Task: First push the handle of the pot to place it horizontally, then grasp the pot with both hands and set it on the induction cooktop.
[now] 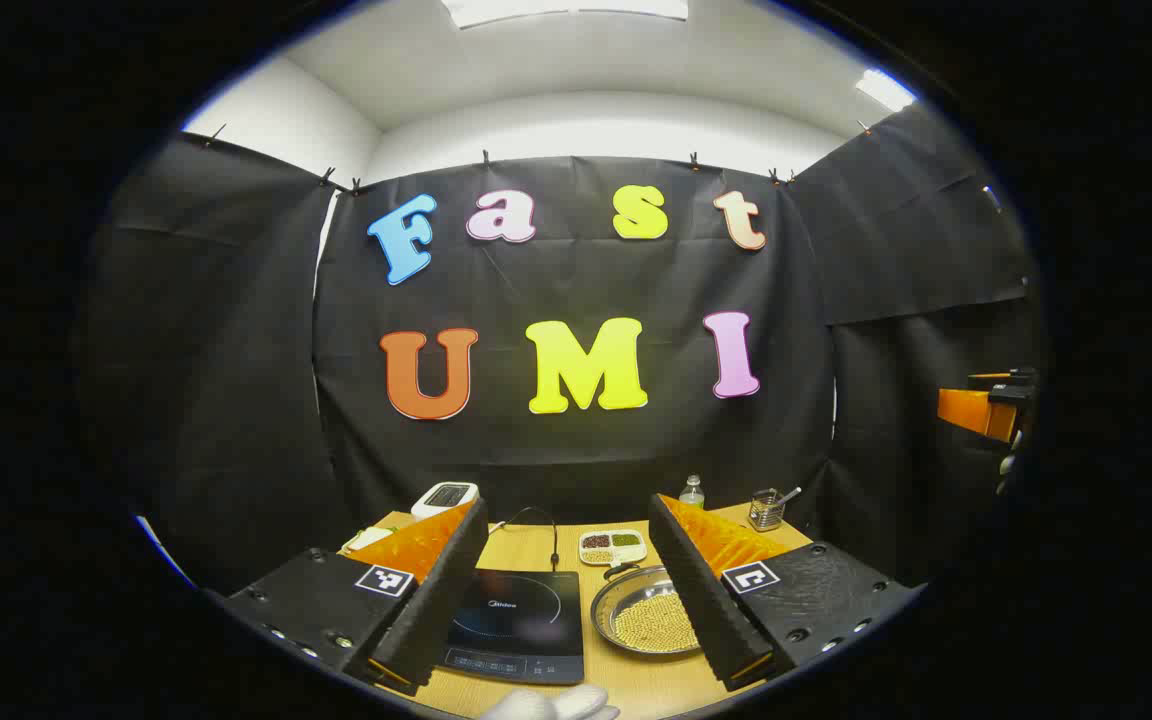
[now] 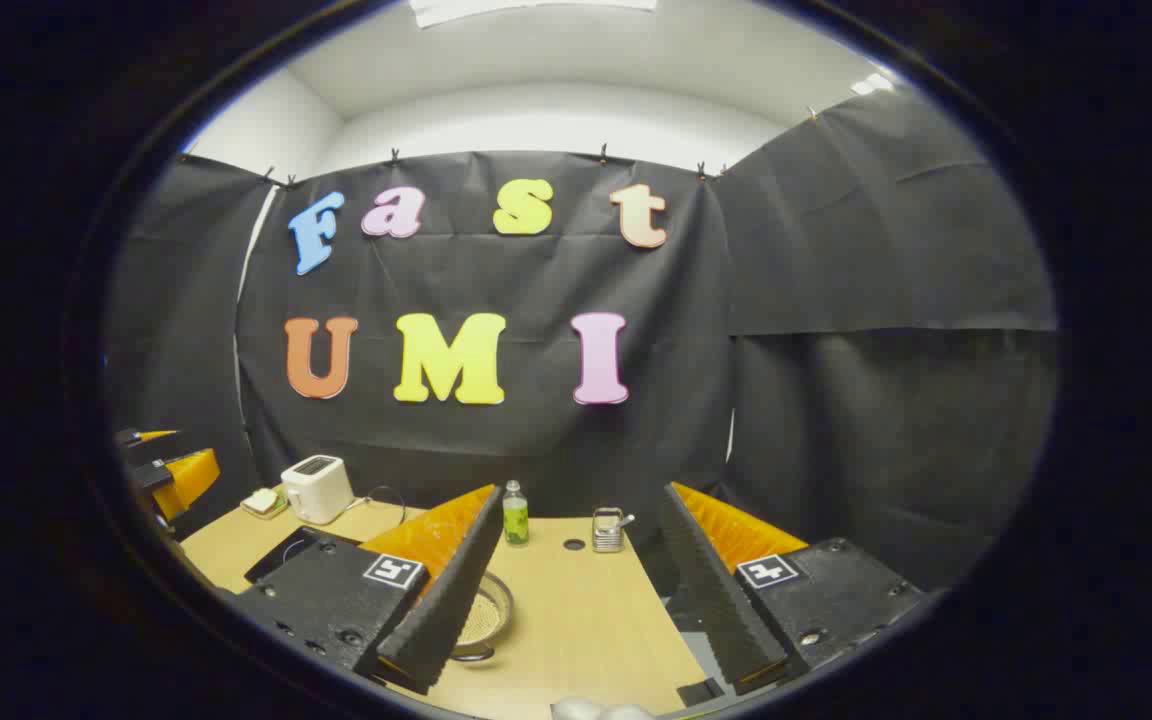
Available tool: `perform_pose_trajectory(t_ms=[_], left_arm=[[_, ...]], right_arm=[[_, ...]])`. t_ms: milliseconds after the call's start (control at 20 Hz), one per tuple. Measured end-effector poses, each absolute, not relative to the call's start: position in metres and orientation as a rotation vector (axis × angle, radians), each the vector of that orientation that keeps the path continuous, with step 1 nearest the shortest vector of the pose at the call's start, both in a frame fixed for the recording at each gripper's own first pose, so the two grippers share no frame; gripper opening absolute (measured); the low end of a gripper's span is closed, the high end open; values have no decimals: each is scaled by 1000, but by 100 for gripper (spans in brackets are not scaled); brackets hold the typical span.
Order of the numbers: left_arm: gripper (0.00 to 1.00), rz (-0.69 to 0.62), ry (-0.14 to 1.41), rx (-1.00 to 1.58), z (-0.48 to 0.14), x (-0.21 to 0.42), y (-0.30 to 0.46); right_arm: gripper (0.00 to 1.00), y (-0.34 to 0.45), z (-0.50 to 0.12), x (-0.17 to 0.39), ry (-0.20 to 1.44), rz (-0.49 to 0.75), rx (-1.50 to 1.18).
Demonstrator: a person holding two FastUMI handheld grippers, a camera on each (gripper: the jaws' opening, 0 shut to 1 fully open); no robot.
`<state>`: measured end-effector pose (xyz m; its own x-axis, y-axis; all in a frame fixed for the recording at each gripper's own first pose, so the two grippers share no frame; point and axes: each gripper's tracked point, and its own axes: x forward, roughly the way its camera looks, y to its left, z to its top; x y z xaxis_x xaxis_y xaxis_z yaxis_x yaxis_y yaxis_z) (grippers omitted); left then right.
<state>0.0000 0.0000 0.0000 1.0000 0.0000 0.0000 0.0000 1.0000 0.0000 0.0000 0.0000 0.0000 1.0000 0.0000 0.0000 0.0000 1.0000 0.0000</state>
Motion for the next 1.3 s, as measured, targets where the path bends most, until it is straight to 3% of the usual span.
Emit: perform_pose_trajectory(t_ms=[50,1250,1300], left_arm=[[96,1,5,1,-2,-1,1],[96,-24,8,20,-4,-10,4],[96,-23,8,20,-3,-11,4]], right_arm=[[96,1,-2,-1,4,3,1],[96,3,-5,-11,-3,-1,-6],[77,2,-7,-8,11,-8,-14]])
